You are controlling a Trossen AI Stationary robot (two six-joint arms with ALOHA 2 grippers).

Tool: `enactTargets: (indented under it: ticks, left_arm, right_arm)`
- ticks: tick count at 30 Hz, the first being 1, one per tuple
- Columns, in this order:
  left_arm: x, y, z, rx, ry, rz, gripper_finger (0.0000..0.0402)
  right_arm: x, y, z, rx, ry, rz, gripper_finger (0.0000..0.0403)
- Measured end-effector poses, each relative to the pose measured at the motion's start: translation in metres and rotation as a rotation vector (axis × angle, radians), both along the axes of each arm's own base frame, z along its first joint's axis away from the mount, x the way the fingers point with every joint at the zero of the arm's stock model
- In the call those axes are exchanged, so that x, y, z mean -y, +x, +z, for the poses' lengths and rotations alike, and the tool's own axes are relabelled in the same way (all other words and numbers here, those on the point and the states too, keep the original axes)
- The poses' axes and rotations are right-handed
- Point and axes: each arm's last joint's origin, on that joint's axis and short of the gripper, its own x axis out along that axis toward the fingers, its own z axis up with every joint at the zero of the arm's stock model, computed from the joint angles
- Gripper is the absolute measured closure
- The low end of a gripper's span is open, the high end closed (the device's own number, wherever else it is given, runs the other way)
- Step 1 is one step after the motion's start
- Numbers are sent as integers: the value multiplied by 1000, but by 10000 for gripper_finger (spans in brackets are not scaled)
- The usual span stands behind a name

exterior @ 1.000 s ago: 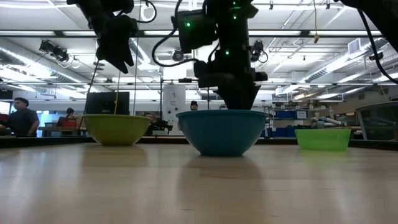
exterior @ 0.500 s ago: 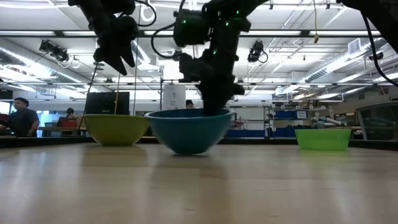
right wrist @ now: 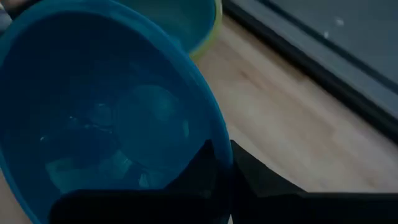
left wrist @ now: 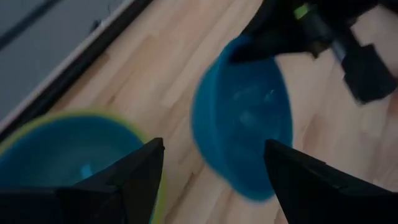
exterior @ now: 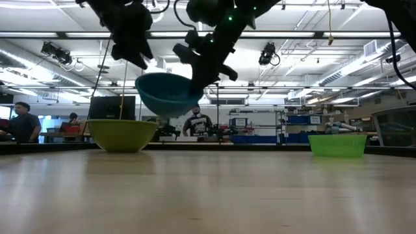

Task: Nest bowls inside each other
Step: Stack the blue bowl on the light blue bowl

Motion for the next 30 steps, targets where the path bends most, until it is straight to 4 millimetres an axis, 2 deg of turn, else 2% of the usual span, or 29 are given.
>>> enactTargets:
  ticks: [4,13,16,21,22,27,30]
  left_arm:
    - [-4,9,-1,9,51,46,123]
    - [-15,25,-21,-95,48,113,133]
    - [-19,30,-28,-135,66,145,187]
    - [-31,31,-37,-180,64,176,365]
    - [-36,30,-38,-177,58,192,380]
    - [-62,8,-41,-235,60,388,388]
    - [-75,-17,-44,-337,26,506,388]
  right_arm:
    - [9,3,5,50,-38,23,380]
    - [17,5,12,91,-74,80,375]
    - [17,2,19,101,-86,108,372]
    - [24,-7,38,167,-39,150,330]
    - [27,-11,44,188,-28,162,314]
    - [43,-36,77,253,-25,143,227]
    - [47,-57,104,298,-60,110,183]
